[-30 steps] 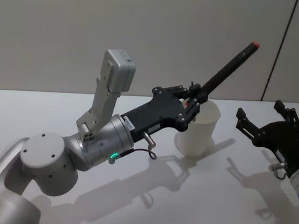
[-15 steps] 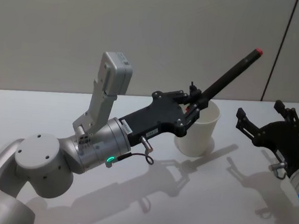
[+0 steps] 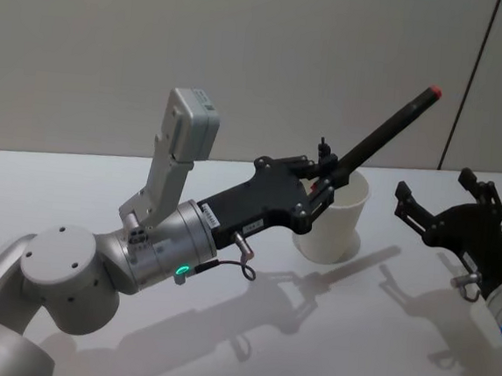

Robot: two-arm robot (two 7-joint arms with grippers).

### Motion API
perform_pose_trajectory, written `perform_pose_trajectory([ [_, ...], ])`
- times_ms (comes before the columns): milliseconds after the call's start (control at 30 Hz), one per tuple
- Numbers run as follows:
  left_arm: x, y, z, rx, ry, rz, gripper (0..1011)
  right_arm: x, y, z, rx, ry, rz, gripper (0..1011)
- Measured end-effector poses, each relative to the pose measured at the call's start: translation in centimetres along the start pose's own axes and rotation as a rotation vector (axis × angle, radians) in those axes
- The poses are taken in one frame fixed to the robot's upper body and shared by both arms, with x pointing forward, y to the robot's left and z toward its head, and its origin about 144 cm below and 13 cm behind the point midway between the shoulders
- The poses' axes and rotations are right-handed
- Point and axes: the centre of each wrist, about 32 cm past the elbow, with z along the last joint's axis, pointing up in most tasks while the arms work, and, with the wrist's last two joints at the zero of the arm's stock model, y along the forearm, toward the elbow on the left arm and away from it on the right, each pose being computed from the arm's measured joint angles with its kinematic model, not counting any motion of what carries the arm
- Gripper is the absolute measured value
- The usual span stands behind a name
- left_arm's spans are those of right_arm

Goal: Place the pen into the pen holder.

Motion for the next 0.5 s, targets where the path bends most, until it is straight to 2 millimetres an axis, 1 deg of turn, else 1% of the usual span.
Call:
perform_pose_trajectory([
  [267,0.0,0.1,0.0,0.001,0.002,-0.003,171,0.1,-0.4,0.5,0.0,0.036,0.045,1001],
  [500,0.0,0.1,0.0,0.002,0.003,-0.004,171,0.3,-0.9,1.4,-0.004,0.111,0.095,1001],
])
